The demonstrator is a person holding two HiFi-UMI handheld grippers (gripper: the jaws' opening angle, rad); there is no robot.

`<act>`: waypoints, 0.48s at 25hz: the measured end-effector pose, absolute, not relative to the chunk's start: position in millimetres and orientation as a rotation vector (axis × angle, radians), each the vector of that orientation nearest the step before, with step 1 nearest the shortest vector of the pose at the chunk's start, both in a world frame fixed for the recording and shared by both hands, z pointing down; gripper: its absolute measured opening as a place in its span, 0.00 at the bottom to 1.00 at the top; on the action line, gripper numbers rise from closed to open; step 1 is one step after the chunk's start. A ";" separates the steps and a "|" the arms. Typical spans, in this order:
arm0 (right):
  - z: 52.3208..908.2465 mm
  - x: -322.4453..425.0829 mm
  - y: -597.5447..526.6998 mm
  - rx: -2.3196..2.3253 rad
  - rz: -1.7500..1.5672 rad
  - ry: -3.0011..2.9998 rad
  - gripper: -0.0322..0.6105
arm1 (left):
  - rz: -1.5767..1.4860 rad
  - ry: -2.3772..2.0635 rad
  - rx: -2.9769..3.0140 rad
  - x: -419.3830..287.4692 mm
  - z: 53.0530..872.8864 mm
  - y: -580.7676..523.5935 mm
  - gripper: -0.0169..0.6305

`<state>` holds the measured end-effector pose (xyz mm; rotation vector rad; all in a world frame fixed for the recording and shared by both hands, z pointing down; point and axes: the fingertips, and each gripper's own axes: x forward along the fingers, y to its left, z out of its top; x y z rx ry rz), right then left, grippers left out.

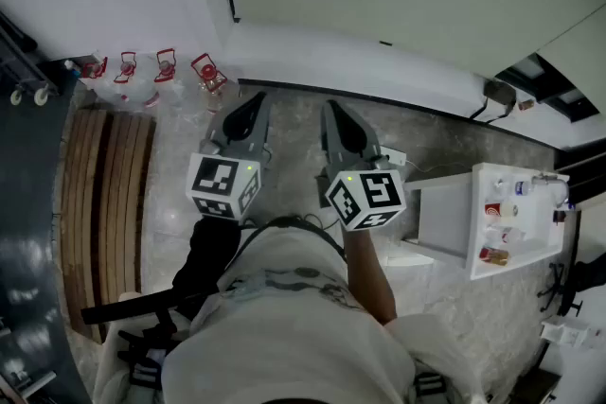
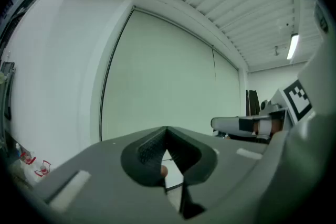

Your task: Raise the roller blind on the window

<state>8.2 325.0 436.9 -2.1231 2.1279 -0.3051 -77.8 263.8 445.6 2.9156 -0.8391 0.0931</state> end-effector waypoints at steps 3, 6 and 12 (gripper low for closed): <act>438.0 14.8 329.6 -2.117 -0.307 2.137 0.05 | 0.096 -0.838 2.914 -68.7 446.9 269.4 0.02; 441.7 22.5 333.8 -2.116 -0.314 2.147 0.05 | 0.099 -0.839 2.908 -58.9 450.0 274.8 0.02; 451.7 37.8 347.9 -2.091 -0.347 2.181 0.05 | 0.131 -0.858 2.883 -41.2 462.4 288.7 0.02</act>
